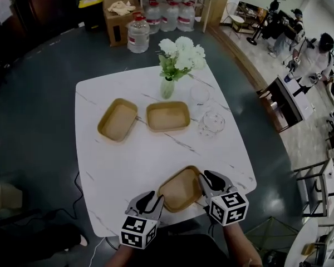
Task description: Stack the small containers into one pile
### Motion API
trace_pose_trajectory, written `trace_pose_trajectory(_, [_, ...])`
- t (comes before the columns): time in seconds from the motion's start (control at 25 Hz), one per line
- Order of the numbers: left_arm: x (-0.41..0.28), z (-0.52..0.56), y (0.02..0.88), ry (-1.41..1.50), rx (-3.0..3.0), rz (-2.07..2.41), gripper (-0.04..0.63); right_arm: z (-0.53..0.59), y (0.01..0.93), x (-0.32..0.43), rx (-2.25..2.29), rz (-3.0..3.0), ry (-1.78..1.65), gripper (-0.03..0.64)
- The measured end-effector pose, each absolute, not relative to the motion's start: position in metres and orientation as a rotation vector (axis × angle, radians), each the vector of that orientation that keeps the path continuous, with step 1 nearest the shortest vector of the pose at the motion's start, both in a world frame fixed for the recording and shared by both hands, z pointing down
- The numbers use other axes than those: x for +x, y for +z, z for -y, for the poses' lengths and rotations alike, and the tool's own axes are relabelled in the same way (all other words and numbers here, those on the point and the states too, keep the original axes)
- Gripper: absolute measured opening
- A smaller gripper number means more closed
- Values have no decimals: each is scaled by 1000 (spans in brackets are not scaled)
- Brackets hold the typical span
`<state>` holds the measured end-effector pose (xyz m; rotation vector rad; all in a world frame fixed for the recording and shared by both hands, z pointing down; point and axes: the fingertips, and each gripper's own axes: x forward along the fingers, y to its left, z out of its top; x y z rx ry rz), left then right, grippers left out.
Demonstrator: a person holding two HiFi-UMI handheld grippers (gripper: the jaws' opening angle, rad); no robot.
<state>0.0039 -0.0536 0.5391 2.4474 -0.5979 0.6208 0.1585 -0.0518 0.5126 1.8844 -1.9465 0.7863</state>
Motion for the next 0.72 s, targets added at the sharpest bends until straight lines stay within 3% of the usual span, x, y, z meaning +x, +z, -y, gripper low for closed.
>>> trace_pose_trajectory(0.24, [0, 50, 539, 632, 2413, 693, 121, 51, 529, 159, 1704, 1991, 780, 118])
trace_pose_trajectory(0.72, [-5, 30, 538, 591, 2313, 892, 121, 47, 551, 154, 1486, 2076, 814, 105])
